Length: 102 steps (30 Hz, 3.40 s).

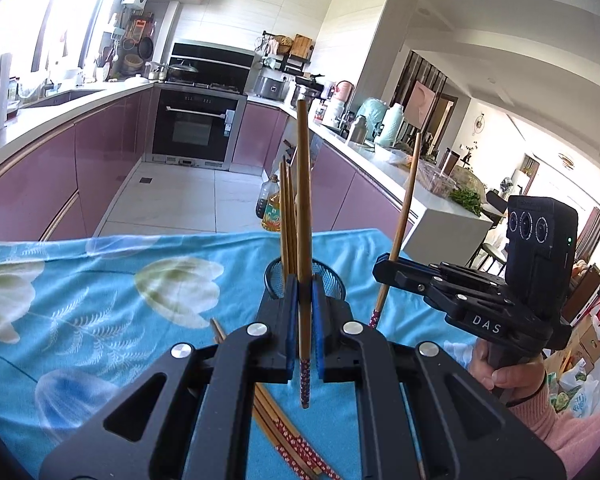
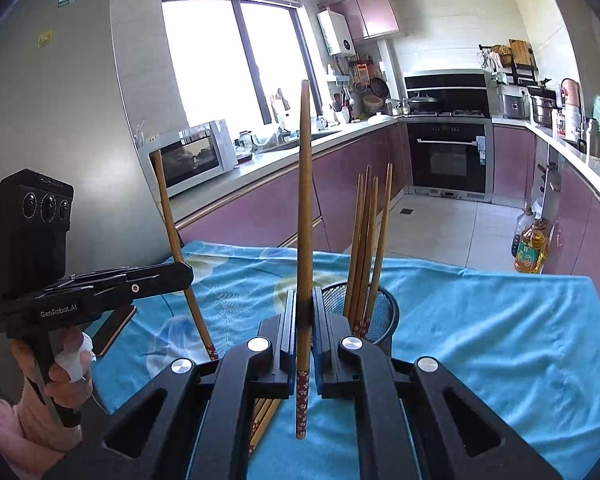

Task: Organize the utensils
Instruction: 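Lift both held chopsticks upright and carry them above the mesh cup, then lower both chopsticks into the mesh cup and open both tools, then move both open tools back to the chopsticks lying on the cloth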

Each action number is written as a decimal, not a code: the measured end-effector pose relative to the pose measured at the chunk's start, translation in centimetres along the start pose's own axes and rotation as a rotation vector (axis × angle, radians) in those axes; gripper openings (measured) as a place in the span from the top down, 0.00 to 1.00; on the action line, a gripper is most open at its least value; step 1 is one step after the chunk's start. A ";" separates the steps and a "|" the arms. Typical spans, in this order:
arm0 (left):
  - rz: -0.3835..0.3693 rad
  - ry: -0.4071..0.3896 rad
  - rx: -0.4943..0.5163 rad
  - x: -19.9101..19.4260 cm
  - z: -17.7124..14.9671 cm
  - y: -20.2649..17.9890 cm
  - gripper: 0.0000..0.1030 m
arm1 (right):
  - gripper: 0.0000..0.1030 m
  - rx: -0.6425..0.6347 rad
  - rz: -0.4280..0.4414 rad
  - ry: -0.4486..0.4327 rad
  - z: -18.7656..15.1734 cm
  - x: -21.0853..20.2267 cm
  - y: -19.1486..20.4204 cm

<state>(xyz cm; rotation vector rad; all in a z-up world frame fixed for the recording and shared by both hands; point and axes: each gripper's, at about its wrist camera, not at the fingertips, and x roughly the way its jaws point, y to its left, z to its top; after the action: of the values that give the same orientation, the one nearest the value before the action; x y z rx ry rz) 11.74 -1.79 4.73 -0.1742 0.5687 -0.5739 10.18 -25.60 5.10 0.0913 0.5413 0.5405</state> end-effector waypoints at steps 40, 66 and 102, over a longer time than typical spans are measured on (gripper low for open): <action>0.079 -0.024 0.076 7.1 5.9 -1.1 0.93 | 0.94 -0.014 -0.087 -0.013 4.5 4.3 -2.6; 0.085 0.186 0.085 13.7 2.7 1.5 0.92 | 0.85 0.086 -0.093 0.190 0.8 8.4 -5.3; 0.286 0.254 0.053 5.1 -11.7 4.5 0.49 | 0.44 0.031 0.037 0.301 -9.5 6.9 2.1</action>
<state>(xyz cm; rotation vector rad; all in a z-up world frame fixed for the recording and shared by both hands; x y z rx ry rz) 10.92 -0.93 -8.74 0.0320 0.8082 -0.3332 9.28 -20.86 -5.80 0.0495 0.8427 0.5860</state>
